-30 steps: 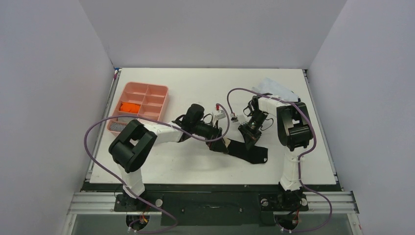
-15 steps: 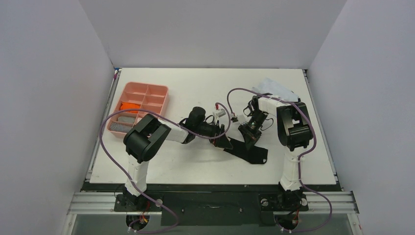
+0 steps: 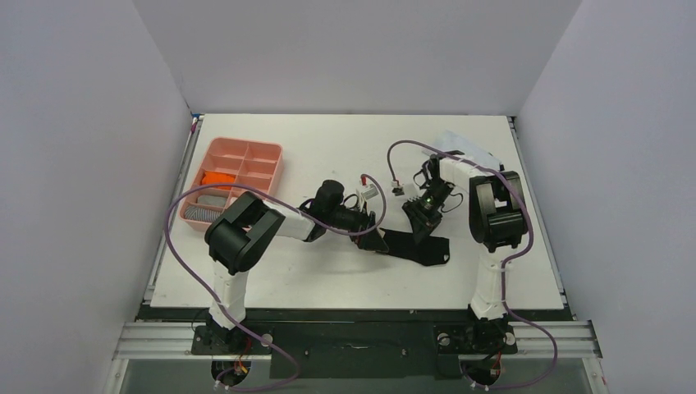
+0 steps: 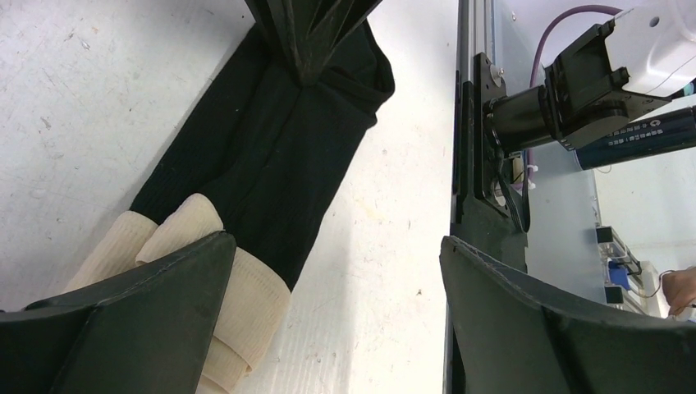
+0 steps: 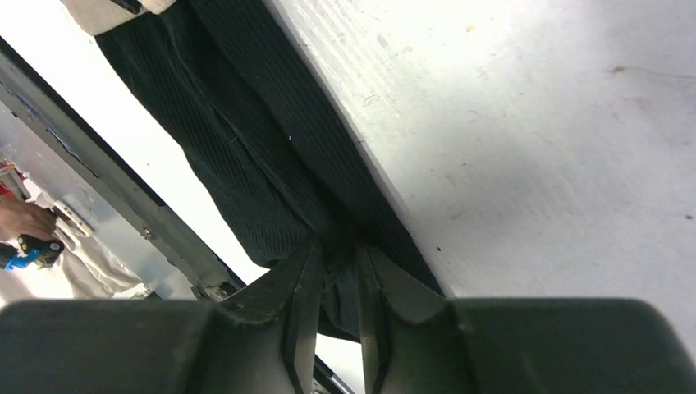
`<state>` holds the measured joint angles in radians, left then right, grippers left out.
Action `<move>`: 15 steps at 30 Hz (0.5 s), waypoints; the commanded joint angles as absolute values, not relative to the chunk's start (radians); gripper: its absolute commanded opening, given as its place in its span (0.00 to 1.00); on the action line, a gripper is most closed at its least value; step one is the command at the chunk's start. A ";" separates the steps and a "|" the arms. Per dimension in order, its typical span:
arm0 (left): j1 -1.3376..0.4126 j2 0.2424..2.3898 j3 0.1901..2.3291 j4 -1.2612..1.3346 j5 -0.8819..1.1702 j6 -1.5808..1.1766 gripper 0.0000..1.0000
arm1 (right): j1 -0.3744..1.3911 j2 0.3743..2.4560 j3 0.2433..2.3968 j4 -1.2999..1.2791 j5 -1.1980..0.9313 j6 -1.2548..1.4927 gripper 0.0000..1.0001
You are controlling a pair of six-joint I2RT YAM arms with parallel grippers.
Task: Roll the underwear
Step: Fold the underwear at the center of the board.
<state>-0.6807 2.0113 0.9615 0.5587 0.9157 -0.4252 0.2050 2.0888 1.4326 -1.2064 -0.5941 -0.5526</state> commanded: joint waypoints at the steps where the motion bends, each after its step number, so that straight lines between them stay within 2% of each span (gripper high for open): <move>1: -0.673 2.011 0.950 0.439 0.860 -0.380 0.97 | 0.187 2.061 1.477 -1.203 -0.581 -0.561 0.22; 7: -0.686 2.016 0.956 0.430 0.851 -0.375 0.97 | 0.157 2.045 1.506 -1.226 -0.589 -0.569 0.30; 15: -0.688 2.012 0.951 0.441 0.826 -0.392 0.98 | 0.107 2.019 1.546 -1.290 -0.598 -0.611 0.33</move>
<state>-0.6868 2.0075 0.9623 0.5453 0.9039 -0.4026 0.1303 2.0861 1.5024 -1.2400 -0.5949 -0.5690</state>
